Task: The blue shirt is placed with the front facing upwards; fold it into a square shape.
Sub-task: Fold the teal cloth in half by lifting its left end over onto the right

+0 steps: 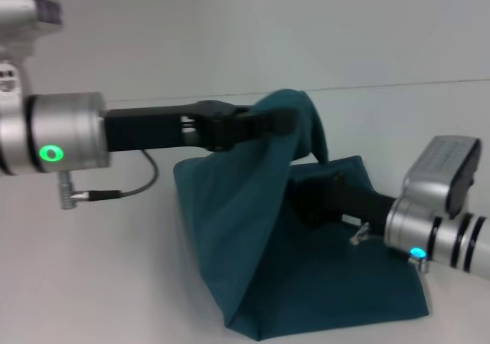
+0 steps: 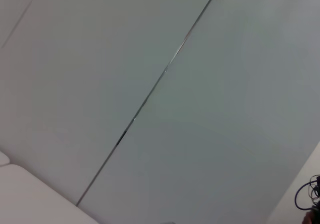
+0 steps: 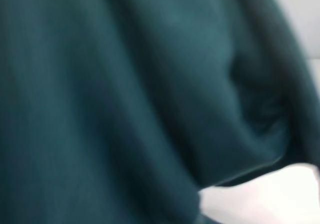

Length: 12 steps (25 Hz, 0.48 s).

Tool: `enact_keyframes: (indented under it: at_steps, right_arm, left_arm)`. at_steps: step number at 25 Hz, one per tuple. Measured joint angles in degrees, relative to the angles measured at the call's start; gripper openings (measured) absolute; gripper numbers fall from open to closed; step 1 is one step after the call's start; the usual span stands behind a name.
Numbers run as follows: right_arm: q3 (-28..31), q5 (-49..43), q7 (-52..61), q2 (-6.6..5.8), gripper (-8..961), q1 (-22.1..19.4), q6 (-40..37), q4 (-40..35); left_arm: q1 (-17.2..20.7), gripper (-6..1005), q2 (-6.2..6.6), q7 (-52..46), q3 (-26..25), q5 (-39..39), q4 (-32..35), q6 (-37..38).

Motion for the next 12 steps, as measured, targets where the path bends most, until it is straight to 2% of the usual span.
enact_keyframes:
  at_steps: [12]
  right_arm:
    - [0.15, 3.19, 3.75, -0.14, -1, -4.30, -4.53, -7.06]
  left_arm:
    - [-1.93, 20, -0.28, 4.35, 11.76, -8.48, -9.78, -11.99]
